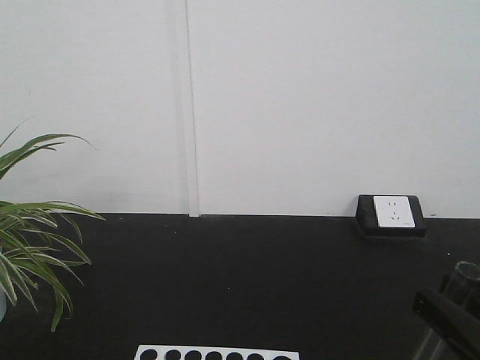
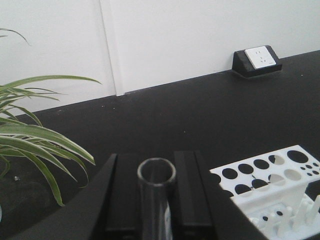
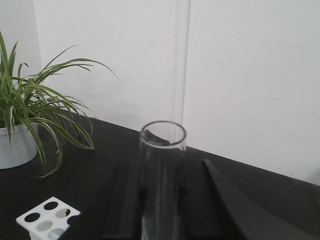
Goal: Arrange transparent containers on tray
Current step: 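Hold both tubes and drive the base away from the rack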
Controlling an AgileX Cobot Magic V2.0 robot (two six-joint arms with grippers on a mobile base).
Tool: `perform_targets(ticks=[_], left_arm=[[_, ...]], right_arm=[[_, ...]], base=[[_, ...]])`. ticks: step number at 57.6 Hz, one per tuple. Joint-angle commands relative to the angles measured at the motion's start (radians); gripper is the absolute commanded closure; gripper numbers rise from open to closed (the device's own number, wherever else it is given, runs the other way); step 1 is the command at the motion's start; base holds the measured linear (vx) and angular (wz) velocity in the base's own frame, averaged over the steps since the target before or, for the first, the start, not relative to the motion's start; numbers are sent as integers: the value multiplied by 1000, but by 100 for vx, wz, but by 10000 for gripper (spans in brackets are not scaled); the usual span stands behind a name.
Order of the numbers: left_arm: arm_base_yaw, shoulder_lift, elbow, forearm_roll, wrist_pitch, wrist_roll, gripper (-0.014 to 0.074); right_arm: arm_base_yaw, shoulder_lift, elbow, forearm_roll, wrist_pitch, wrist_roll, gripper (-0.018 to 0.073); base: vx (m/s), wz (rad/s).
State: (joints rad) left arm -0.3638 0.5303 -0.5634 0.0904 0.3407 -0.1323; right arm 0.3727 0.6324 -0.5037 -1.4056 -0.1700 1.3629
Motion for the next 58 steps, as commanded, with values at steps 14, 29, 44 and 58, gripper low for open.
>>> perform_targets(ticks=[14, 29, 44, 58], left_arm=[[-6, 3, -29, -3, -82, 2, 600], [-6, 3, -29, -3, -82, 2, 600], [-6, 3, -29, -3, -82, 2, 600], [-6, 3, -29, -3, -78, 2, 600]], right_arm=[[-2, 1, -30, 6, -16, -2, 572], [-2, 1, -30, 6, -16, -2, 572], [-2, 1, -30, 6, -16, -2, 572], [-2, 1, -30, 6, -16, -2, 572]], base=[[-8, 1], [-22, 4], [-30, 6], [-32, 3]])
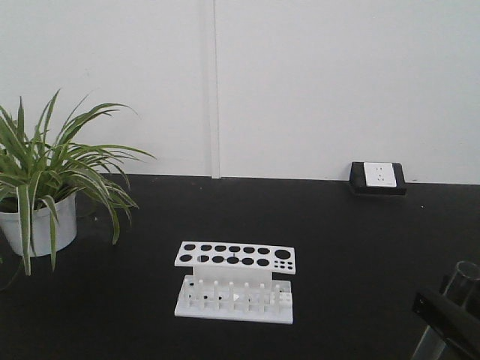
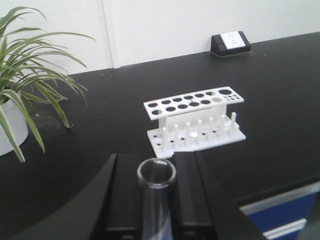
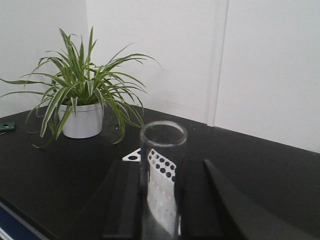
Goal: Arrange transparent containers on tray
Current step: 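Hold both tubes and drive the base away from the rack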
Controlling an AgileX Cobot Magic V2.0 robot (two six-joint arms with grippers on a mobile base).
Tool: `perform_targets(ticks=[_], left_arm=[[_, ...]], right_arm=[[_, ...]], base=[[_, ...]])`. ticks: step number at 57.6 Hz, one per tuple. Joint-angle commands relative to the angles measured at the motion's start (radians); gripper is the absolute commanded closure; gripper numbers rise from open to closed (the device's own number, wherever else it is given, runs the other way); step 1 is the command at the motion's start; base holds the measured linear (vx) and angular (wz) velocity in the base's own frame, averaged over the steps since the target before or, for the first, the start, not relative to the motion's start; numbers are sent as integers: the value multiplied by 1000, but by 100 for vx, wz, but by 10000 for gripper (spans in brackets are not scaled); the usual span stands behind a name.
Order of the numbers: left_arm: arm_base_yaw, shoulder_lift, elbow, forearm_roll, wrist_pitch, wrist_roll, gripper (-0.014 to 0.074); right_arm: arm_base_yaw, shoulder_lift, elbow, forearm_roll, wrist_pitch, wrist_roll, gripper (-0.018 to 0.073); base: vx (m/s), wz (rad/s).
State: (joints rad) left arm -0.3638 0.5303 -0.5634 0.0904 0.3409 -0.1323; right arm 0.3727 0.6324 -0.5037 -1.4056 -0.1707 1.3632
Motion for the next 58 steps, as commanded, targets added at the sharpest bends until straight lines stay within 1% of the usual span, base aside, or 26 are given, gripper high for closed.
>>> perform_targets(ticks=[1, 34, 58], left_arm=[[-6, 3, -29, -3, -78, 2, 600], [-6, 3, -29, -3, -78, 2, 600], [-6, 3, -29, -3, -78, 2, 600]], right_arm=[[-2, 1, -30, 6, -15, -3, 572], [-2, 4, -30, 7, -15, -2, 572], [-2, 4, -30, 7, -20, -2, 572]], base=[[-33, 3], [-36, 9], [-38, 22]])
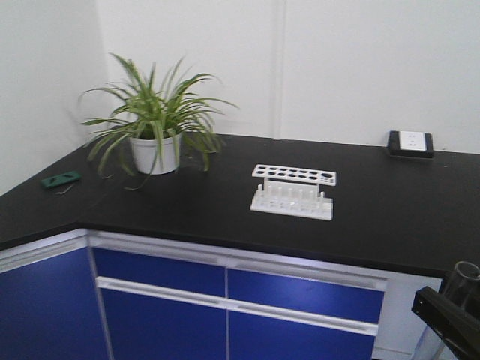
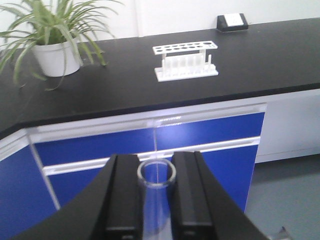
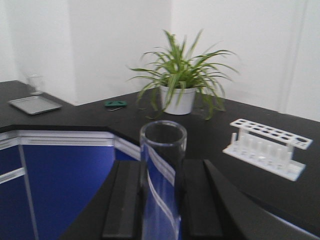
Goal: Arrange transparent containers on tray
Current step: 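Hold both tubes and drive the base away from the rack, then keep holding both tubes and drive to the yellow tray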
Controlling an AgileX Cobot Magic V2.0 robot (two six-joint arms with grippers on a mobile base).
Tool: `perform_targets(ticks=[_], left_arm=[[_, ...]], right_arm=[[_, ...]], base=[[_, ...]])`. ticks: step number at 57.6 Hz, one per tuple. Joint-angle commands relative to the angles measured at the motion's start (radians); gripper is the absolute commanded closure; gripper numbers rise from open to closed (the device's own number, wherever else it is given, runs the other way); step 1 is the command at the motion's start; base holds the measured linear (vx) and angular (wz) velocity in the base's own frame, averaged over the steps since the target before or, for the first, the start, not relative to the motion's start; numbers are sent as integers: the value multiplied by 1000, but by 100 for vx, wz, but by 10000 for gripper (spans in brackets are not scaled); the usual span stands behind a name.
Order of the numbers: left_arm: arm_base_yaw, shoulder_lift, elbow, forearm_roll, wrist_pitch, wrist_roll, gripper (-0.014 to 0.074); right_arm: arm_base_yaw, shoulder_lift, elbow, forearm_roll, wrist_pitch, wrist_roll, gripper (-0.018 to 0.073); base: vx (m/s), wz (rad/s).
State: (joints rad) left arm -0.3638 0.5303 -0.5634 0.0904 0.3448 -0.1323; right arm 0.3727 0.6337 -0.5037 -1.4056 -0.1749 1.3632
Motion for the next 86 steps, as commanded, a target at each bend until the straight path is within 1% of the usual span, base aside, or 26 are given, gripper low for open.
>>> perform_targets(ticks=[1, 36, 65, 86], left_arm=[[-6, 3, -29, -3, -82, 2, 600], [-6, 3, -29, -3, -82, 2, 600], [-6, 3, -29, -3, -82, 2, 600], [-6, 3, -29, -3, -82, 2, 600]], right_arm=[[-2, 3, -30, 7, -16, -2, 572], [-2, 3, -30, 7, -19, -2, 572], [-2, 3, -30, 6, -12, -2, 572], [-2, 3, -30, 6, -15, -2, 572]], base=[[-36, 32], [-32, 47], [-20, 74], [-7, 68]])
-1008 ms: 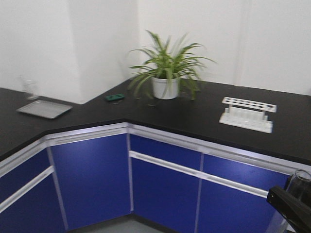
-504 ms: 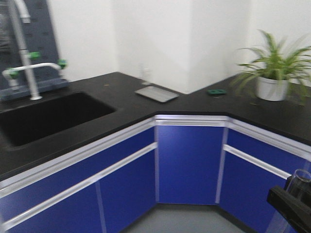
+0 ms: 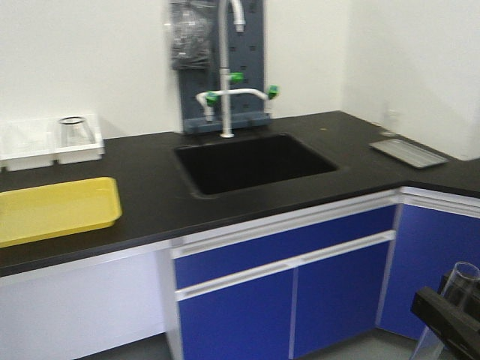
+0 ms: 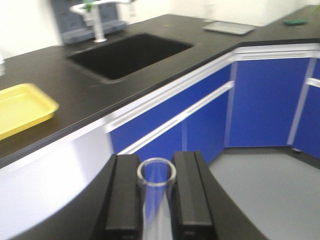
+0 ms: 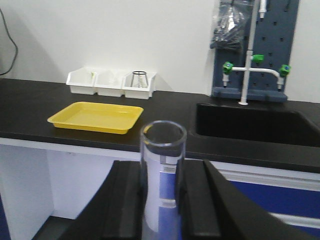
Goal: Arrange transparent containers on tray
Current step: 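Keep holding both tubes and drive to the yellow tray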
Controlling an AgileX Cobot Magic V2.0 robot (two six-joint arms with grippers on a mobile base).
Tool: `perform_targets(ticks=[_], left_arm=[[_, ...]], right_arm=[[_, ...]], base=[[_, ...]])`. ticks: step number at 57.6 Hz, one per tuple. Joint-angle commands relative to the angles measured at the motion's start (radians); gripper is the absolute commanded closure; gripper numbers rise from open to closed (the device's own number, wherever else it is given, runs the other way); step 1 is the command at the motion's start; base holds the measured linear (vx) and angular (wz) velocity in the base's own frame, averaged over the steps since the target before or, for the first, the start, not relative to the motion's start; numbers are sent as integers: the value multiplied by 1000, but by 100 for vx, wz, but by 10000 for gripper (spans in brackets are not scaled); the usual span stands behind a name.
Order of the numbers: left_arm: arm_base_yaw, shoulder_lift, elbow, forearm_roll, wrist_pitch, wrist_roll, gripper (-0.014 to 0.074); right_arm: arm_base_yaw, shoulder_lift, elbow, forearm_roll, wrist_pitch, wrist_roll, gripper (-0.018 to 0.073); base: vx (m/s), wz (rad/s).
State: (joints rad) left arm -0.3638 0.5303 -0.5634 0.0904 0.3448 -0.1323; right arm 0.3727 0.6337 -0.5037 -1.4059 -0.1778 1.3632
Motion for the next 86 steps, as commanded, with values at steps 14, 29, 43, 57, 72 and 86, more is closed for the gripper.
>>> perform_targets(ticks=[14, 29, 43, 57, 72, 86], left_arm=[[-6, 3, -29, -3, -81, 2, 600], [-6, 3, -29, -3, -81, 2, 600], [-6, 3, -29, -3, -81, 2, 600], [-6, 3, -29, -3, -81, 2, 600], [-6, 3, -29, -3, -81, 2, 600], [-6, 3, -29, -3, -81, 2, 600]], right_arm=[[-2, 3, -30, 6, -12, -2, 571], [-2, 3, -30, 6, -12, -2, 571], [-2, 3, -30, 6, -12, -2, 571], [-2, 3, -30, 6, -12, -2, 571], [-2, 3, -30, 7, -12, -2, 571], [-2, 3, -30, 7, -15, -2, 571]], base=[[9, 57], [17, 46], [19, 30], [23, 20], [27, 17], [30, 6]])
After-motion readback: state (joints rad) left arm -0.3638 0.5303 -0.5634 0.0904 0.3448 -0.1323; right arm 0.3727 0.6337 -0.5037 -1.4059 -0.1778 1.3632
